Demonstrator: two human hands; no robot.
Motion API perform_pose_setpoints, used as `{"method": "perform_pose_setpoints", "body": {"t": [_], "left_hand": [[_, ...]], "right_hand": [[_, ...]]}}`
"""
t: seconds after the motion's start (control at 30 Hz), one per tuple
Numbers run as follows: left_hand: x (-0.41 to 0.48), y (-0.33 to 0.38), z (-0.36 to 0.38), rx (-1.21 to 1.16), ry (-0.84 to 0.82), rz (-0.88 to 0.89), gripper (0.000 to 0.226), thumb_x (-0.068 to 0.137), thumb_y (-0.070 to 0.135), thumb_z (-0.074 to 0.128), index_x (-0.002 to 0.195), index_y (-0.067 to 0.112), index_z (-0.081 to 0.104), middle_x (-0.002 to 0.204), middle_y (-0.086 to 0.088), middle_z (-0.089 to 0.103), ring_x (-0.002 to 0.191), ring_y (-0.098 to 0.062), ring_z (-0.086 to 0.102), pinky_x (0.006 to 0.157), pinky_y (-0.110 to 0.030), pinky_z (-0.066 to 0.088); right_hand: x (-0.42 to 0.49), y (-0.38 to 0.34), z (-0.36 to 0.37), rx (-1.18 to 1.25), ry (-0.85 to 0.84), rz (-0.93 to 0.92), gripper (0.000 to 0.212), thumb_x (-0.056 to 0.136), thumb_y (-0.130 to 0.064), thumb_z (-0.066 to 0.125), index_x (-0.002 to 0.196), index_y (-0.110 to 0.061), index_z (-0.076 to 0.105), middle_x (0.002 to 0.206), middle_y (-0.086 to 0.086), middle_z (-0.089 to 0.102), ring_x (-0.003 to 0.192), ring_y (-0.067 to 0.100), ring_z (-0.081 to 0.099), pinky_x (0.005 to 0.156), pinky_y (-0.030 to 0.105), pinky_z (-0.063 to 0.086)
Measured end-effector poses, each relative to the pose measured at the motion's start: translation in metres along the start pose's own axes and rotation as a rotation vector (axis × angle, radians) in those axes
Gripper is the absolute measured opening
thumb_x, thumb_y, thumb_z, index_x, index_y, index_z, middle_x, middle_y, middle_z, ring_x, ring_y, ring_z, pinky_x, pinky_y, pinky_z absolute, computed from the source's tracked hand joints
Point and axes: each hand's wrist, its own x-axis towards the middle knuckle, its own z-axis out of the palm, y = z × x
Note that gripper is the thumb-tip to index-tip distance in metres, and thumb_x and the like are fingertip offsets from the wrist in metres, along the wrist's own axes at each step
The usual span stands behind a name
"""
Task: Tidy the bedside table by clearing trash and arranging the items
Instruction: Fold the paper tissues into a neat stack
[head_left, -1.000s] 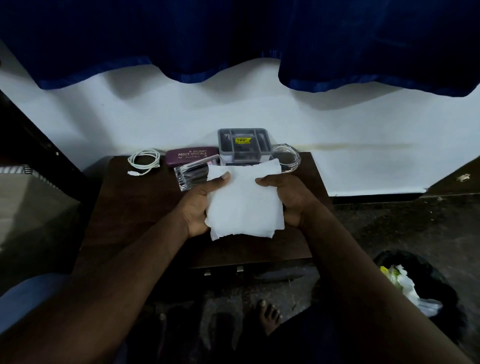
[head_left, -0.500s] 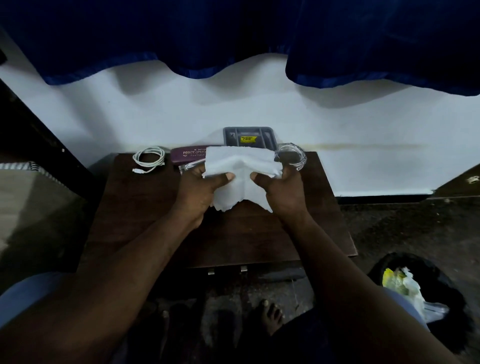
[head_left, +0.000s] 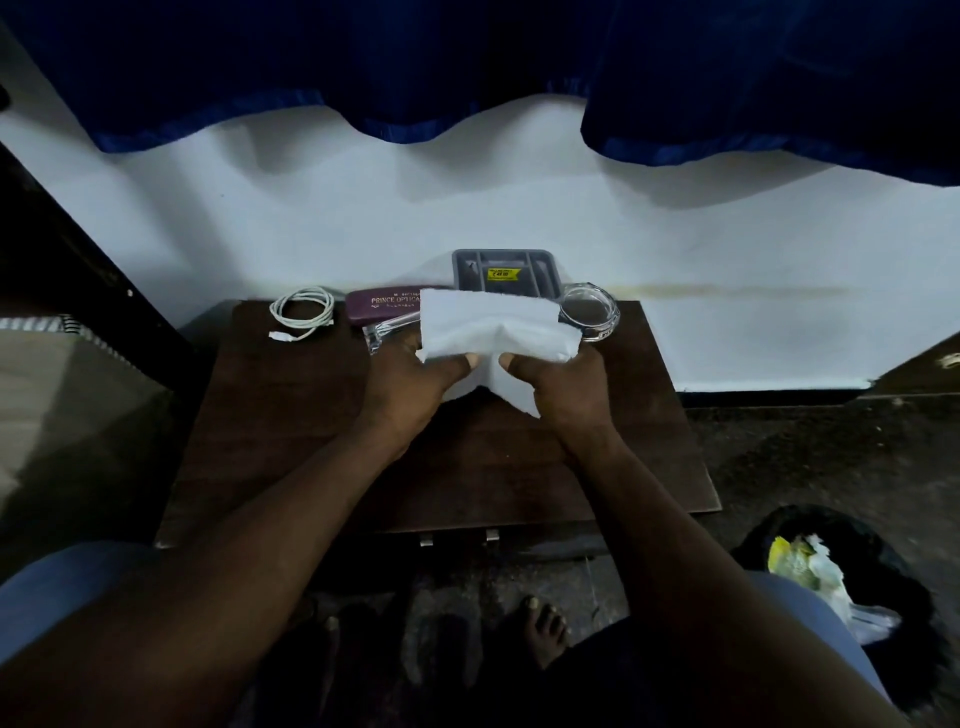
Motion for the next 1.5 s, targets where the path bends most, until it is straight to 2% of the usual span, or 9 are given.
{"method": "perform_pose_setpoints", "body": {"t": [0.27, 0.4, 0.6, 0.7, 0.83, 0.97, 1.1, 1.27, 1.5], "left_hand": [[-0.001, -0.011, -0.002, 0.002, -0.019, -0.056, 0.042, 0.075, 0.016, 0.086, 0.116, 0.018, 0.077, 0.103, 0.01, 0.08, 0.098, -0.012, 0.075, 0.086, -0.034, 0.059], [-0.001, 0.001, 0.001, -0.003, 0.035, 0.052, 0.029, 0.084, 0.012, 0.082, 0.112, 0.017, 0.078, 0.105, 0.01, 0.079, 0.101, -0.01, 0.075, 0.091, -0.03, 0.059], [0.007, 0.011, -0.003, -0.003, -0.026, 0.108, 0.041, 0.078, 0.008, 0.085, 0.117, 0.018, 0.074, 0.105, 0.01, 0.079, 0.098, -0.005, 0.074, 0.078, -0.016, 0.055], [0.007, 0.004, -0.004, -0.008, -0.02, 0.067, 0.043, 0.079, 0.002, 0.085, 0.119, 0.013, 0.074, 0.104, 0.008, 0.08, 0.098, -0.007, 0.074, 0.082, -0.023, 0.058], [0.007, -0.002, -0.004, 0.022, -0.015, 0.018, 0.027, 0.079, 0.005, 0.084, 0.105, 0.013, 0.08, 0.101, 0.0, 0.081, 0.101, -0.023, 0.075, 0.098, -0.05, 0.057], [0.006, 0.001, -0.001, -0.031, 0.03, 0.037, 0.028, 0.074, 0.022, 0.087, 0.101, 0.017, 0.081, 0.099, 0.003, 0.081, 0.097, -0.018, 0.076, 0.088, -0.039, 0.061], [0.01, 0.007, 0.0, 0.004, 0.004, 0.09, 0.036, 0.073, 0.028, 0.09, 0.107, 0.021, 0.079, 0.104, 0.005, 0.08, 0.1, -0.015, 0.075, 0.083, -0.027, 0.059], [0.004, -0.001, -0.003, -0.005, -0.03, -0.031, 0.033, 0.078, 0.019, 0.087, 0.109, 0.022, 0.078, 0.104, 0.006, 0.08, 0.099, -0.013, 0.075, 0.092, -0.038, 0.06], [-0.002, -0.004, 0.005, 0.116, 0.065, -0.047, 0.036, 0.078, 0.029, 0.088, 0.111, 0.02, 0.079, 0.106, 0.007, 0.079, 0.098, -0.007, 0.075, 0.096, -0.041, 0.059]], "right_hand": [[0.0, 0.012, -0.004, -0.157, -0.004, 0.033, 0.038, 0.074, -0.005, 0.086, 0.109, -0.014, 0.078, 0.103, -0.002, 0.08, 0.099, 0.017, 0.075, 0.095, 0.047, 0.059], [0.0, 0.004, -0.002, -0.117, 0.019, -0.033, 0.033, 0.077, -0.002, 0.083, 0.108, -0.013, 0.08, 0.101, -0.002, 0.08, 0.099, 0.016, 0.076, 0.097, 0.043, 0.059], [0.001, -0.003, -0.012, -0.12, -0.053, -0.136, 0.03, 0.076, -0.002, 0.084, 0.101, -0.017, 0.079, 0.096, -0.006, 0.08, 0.092, 0.008, 0.075, 0.083, 0.027, 0.058], [0.002, 0.005, -0.012, -0.179, -0.058, -0.112, 0.032, 0.075, -0.003, 0.084, 0.104, -0.015, 0.077, 0.098, 0.0, 0.079, 0.094, 0.017, 0.075, 0.082, 0.037, 0.06], [0.0, 0.01, -0.006, -0.187, -0.05, -0.076, 0.034, 0.078, -0.002, 0.082, 0.109, -0.014, 0.079, 0.102, 0.0, 0.08, 0.099, 0.02, 0.075, 0.094, 0.048, 0.059], [0.001, 0.003, -0.005, -0.174, -0.021, -0.097, 0.027, 0.079, -0.008, 0.082, 0.103, -0.019, 0.08, 0.098, -0.005, 0.08, 0.096, 0.013, 0.076, 0.093, 0.043, 0.06], [0.002, -0.004, -0.008, -0.17, -0.048, -0.132, 0.024, 0.07, -0.019, 0.085, 0.09, -0.028, 0.077, 0.087, -0.012, 0.079, 0.085, 0.001, 0.073, 0.078, 0.02, 0.057], [0.002, 0.012, -0.006, -0.189, -0.056, -0.053, 0.032, 0.077, -0.012, 0.084, 0.109, -0.012, 0.078, 0.104, 0.002, 0.079, 0.103, 0.02, 0.074, 0.097, 0.049, 0.056], [0.005, 0.012, 0.002, -0.142, 0.006, -0.058, 0.035, 0.08, -0.008, 0.084, 0.114, -0.011, 0.079, 0.108, -0.001, 0.079, 0.102, 0.01, 0.074, 0.1, 0.037, 0.057]]}}
